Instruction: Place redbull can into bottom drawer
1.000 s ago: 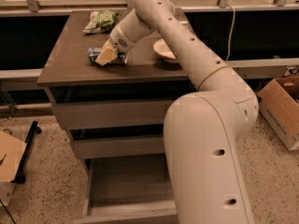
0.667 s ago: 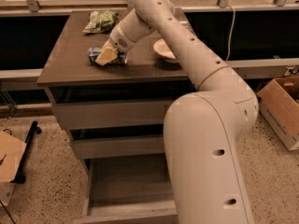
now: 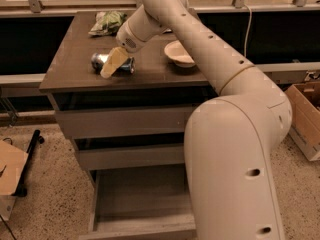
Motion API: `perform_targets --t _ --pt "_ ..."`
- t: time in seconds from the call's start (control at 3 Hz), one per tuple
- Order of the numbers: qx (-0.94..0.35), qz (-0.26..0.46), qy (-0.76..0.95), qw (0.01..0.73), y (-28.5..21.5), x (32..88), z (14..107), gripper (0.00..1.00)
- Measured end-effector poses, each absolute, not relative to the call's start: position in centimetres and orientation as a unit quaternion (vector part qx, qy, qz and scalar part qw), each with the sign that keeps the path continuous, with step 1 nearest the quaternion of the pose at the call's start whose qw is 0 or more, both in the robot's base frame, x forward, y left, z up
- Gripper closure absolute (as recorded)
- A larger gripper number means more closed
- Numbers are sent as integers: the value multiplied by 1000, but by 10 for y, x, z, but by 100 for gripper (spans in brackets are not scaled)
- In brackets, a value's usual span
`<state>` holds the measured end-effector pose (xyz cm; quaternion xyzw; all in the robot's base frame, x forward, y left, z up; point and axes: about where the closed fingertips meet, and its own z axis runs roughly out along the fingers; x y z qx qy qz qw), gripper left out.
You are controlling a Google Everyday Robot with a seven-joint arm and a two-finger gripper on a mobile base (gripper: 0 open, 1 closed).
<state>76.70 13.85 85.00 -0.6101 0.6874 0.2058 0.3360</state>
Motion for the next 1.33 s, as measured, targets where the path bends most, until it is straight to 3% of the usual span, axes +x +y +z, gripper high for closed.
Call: perform_targets --t 0.67,1.33 --pt "-608 190 692 340 134 758 859 0" --pt "-601 194 701 332 131 754 849 42"
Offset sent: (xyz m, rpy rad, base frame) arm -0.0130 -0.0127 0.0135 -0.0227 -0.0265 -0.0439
